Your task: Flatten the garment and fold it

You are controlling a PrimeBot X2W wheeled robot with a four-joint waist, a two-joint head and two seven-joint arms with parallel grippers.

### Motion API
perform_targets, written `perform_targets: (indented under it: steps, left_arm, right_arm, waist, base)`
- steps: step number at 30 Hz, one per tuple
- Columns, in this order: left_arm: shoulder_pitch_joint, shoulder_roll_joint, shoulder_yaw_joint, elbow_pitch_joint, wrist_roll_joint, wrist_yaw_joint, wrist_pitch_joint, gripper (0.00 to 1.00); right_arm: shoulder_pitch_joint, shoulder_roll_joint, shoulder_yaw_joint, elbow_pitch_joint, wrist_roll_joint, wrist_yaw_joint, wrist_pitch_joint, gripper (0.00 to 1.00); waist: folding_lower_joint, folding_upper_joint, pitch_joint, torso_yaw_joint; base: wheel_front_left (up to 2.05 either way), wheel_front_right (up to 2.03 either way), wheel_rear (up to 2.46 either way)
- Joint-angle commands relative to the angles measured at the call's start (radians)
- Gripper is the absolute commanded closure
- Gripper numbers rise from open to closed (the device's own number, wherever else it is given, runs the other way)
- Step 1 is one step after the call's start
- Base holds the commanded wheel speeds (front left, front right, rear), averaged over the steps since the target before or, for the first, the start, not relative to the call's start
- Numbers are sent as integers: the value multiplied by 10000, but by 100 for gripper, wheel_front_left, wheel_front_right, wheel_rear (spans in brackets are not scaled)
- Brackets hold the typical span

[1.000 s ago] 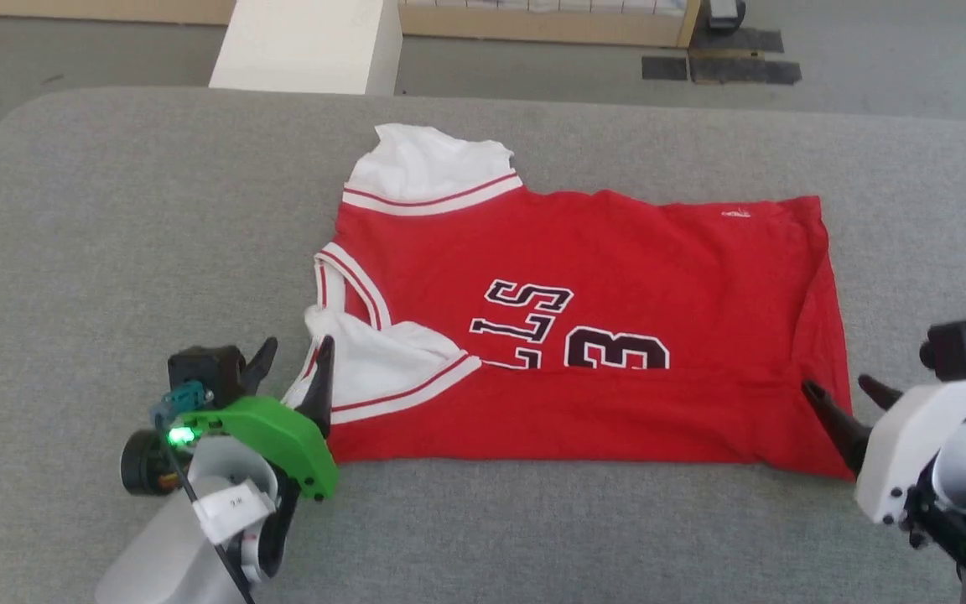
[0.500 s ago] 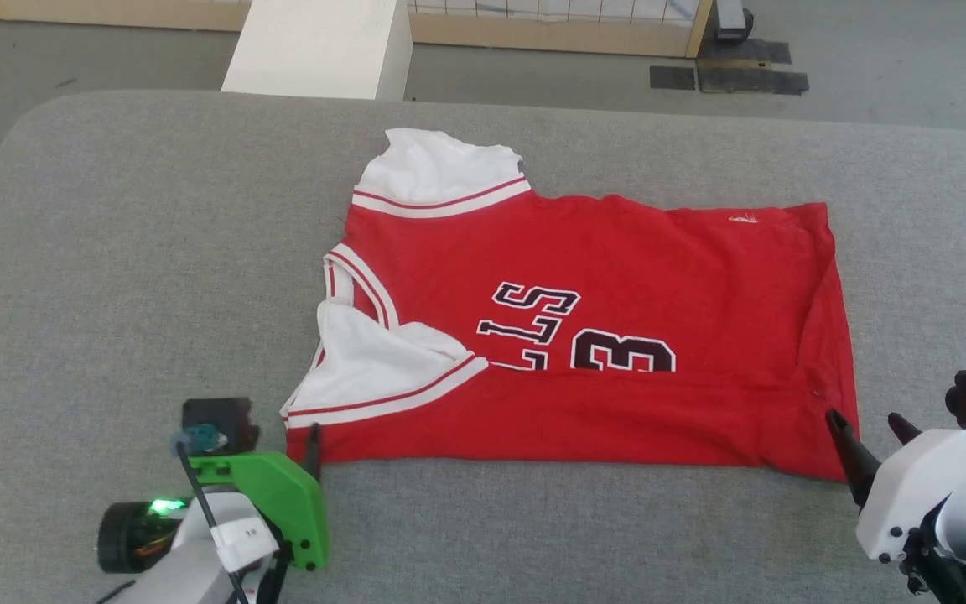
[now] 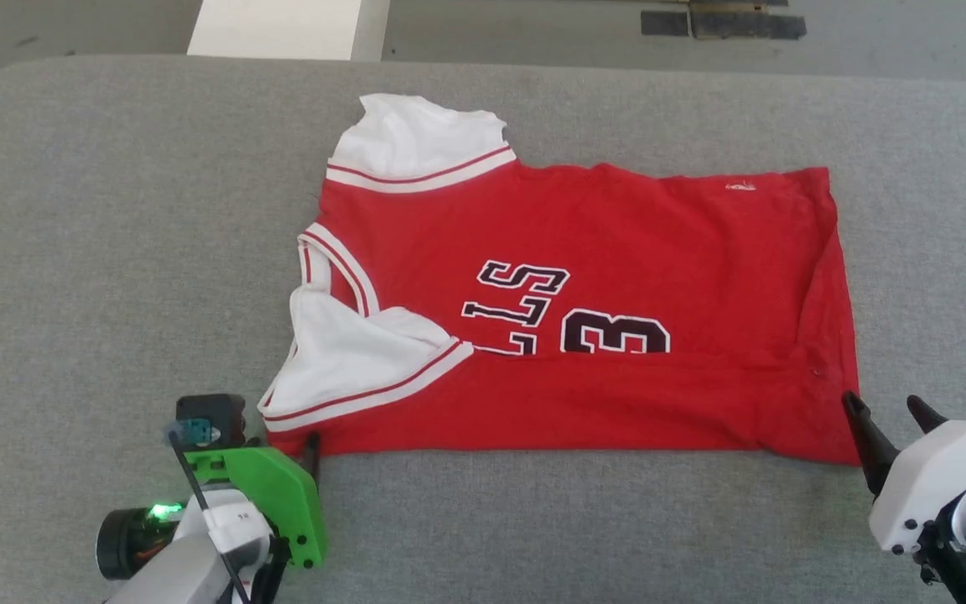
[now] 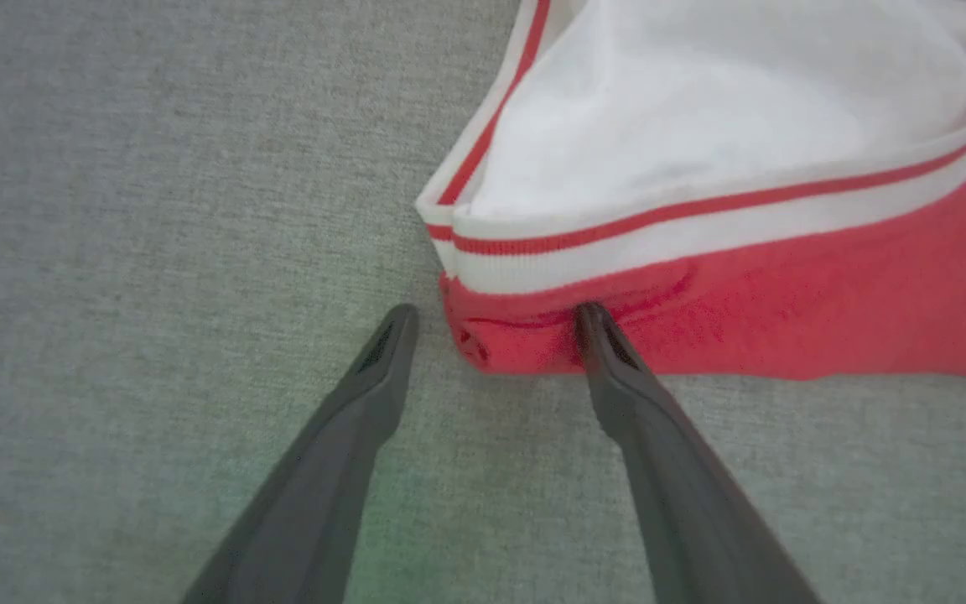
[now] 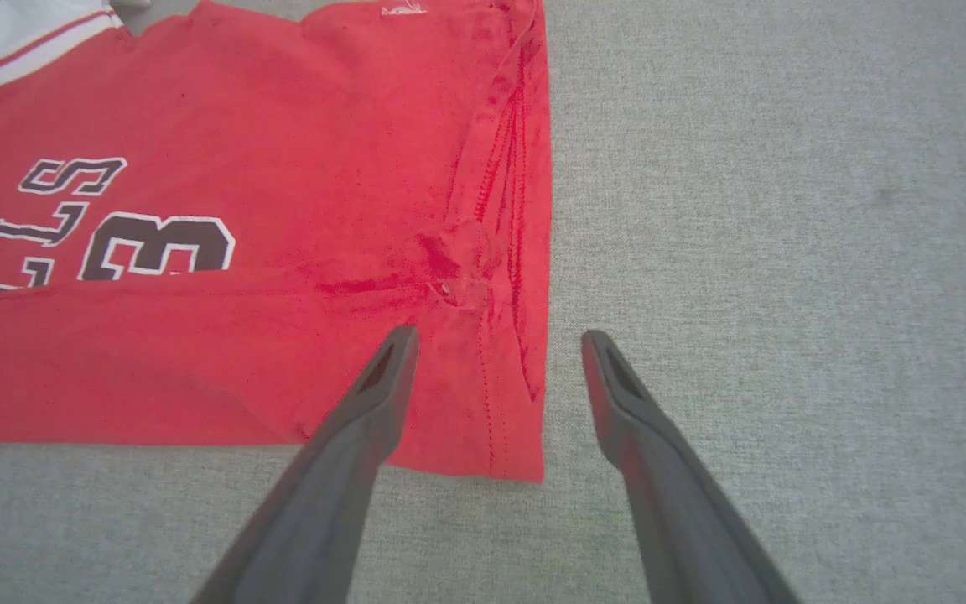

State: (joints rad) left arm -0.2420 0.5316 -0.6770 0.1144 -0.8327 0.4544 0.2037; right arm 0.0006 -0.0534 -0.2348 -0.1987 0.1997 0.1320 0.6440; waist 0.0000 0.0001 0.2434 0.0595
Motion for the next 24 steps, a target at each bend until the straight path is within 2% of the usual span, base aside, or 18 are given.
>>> perform_targets:
  steps: [1,4,5,6,8,11,17,24]
  left_arm:
    - [7,-98,-40,279,-115,-99,77,0]
    - [-25,-216,-79,627,-248,-338,81,0]
    - [-50,-270,-113,757,-287,-483,55,71]
    - [-67,-303,-173,834,-310,-645,49,100]
    - [-65,-362,-251,962,-386,-953,8,100]
    - [-57,-376,-219,977,-324,-1097,-330,100]
    - [-19,-246,-140,186,-3,-964,-906,100]
    - [-40,-107,-162,-681,170,-774,-922,100]
  right_arm:
    - [-99,27,-28,-99,-64,-13,49,0]
    - [-146,28,-50,-150,-88,-13,56,0]
    - [-168,29,-40,-146,-113,-13,63,0]
    - [-187,29,-20,-125,-133,-13,70,0]
    - [-228,30,23,-41,-186,-13,79,0]
    - [-317,30,22,257,-373,-13,84,0]
    - [-660,31,-291,1397,-549,-13,336,0]
    - [-1156,31,-303,2760,-403,-13,577,0]
  waist:
    - [0,-1,174,-59]
    - [0,-1,259,-41]
    - [0,-1,272,-30]
    - [0,-1,269,-21]
    - [0,-1,211,9]
    - [0,-1,51,86]
    - [0,-1,-115,309]
    - [0,-1,101,522]
  base:
    - [0,0,0]
    - [0,0,0]
    - [0,0,0]
    - [0,0,0]
    - [0,0,0]
    - [0,0,0]
    - [0,0,0]
    - [0,0,0]
